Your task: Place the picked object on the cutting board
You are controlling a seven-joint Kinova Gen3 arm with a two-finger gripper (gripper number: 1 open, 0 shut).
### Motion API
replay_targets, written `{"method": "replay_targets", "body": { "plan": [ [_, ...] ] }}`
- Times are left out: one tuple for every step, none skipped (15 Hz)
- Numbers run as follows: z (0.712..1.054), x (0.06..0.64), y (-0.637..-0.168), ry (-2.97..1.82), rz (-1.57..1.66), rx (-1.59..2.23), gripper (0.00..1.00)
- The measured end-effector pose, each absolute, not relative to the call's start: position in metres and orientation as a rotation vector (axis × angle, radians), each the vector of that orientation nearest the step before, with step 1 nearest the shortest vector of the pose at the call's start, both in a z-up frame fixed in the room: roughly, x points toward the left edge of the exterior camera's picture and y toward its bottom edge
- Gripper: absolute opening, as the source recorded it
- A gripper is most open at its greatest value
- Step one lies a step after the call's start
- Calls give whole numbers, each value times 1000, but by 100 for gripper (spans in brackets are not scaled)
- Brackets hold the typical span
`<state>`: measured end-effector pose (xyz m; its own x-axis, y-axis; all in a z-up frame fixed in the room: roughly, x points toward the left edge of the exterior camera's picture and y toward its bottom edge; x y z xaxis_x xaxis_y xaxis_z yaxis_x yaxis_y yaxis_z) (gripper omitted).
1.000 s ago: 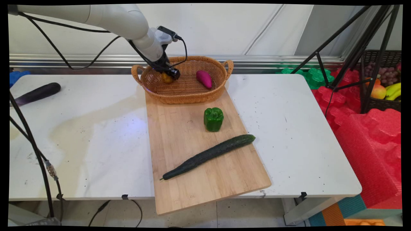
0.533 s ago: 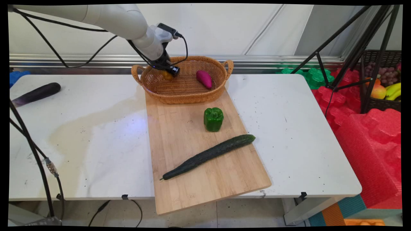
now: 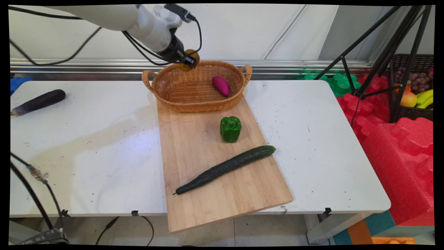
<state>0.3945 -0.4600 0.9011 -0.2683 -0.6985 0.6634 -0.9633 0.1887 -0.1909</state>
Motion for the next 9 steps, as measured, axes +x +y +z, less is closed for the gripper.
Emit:
{"method": "replay_targets", "body": {
  "plan": [
    [910, 393, -448, -2041, 832, 1518, 0],
    [917, 392, -435, -2046, 836, 1484, 0],
    [922, 391, -423, -2056, 837, 1454, 0],
    [927, 390, -410, -2069, 834, 1420, 0],
    [930, 390, -396, -2087, 826, 1387, 0],
    [932, 389, -384, -2103, 816, 1360, 0],
    [933, 388, -370, -2123, 800, 1331, 0],
    [934, 386, -357, -2145, 781, 1304, 0],
    [933, 384, -344, -2171, 760, 1275, 0]
  ]
}}
